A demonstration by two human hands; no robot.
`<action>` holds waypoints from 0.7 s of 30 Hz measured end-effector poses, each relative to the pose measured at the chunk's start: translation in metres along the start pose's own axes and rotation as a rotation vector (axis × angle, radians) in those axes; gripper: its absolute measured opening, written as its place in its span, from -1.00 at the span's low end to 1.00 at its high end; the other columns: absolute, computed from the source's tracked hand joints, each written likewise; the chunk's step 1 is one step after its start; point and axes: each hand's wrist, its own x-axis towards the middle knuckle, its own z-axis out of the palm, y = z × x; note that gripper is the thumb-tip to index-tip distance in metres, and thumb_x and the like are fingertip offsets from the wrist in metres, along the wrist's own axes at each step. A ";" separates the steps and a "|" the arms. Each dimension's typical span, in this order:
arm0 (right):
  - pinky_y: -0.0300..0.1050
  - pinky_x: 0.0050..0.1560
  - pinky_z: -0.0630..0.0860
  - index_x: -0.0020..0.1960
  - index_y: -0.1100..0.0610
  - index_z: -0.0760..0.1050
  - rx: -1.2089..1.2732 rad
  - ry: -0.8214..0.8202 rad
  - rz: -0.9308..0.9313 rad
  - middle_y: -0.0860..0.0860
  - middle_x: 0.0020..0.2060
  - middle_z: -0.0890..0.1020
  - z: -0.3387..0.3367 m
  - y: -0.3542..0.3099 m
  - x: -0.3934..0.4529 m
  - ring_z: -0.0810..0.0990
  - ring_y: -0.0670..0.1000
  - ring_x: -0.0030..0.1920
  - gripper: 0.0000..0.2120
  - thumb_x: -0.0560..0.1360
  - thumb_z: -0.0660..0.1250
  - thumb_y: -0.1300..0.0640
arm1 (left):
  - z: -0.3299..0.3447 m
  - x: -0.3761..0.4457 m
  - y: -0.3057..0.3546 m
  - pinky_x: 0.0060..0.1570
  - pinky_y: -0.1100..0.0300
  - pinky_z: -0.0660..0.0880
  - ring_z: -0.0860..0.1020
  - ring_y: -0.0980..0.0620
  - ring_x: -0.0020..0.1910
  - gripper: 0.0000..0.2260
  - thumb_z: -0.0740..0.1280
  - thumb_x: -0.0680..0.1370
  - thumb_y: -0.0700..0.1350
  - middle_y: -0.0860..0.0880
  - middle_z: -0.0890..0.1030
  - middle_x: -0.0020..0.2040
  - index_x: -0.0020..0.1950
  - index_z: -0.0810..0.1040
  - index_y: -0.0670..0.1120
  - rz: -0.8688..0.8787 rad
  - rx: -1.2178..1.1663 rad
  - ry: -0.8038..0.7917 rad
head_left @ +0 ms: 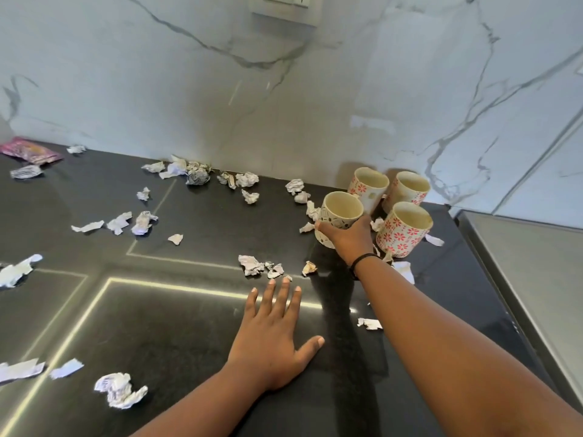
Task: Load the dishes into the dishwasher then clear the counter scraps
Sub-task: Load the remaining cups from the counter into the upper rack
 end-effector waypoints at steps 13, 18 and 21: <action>-0.10 0.09 0.47 0.30 -0.02 0.26 0.011 -0.034 -0.168 -0.08 0.16 0.50 -0.042 -0.007 -0.032 0.49 -0.02 0.15 -0.18 0.17 0.61 -0.08 | -0.004 0.000 -0.002 0.41 -0.12 -0.43 -0.46 0.00 0.46 -0.15 -0.33 0.40 0.53 0.01 -0.37 0.53 0.55 -0.28 0.06 0.023 -0.045 -0.058; -0.11 0.13 0.50 0.29 -0.03 0.29 0.021 -0.127 -0.194 -0.13 0.12 0.54 -0.104 -0.011 -0.087 0.53 -0.11 0.12 -0.22 0.20 0.63 -0.01 | -0.023 0.000 0.004 0.47 -0.08 -0.32 -0.34 0.03 0.51 -0.13 -0.27 0.38 0.52 0.00 -0.29 0.56 0.57 -0.20 0.06 0.017 -0.220 -0.039; -0.20 0.11 0.50 0.26 -0.13 0.32 0.002 -0.143 -0.197 -0.16 0.12 0.55 -0.141 -0.005 -0.126 0.55 -0.16 0.12 -0.24 0.18 0.63 -0.03 | -0.054 0.013 0.035 0.51 -0.03 -0.12 -0.13 0.05 0.55 -0.07 -0.11 0.34 0.58 0.02 -0.10 0.59 0.57 -0.09 0.08 0.046 -0.541 0.003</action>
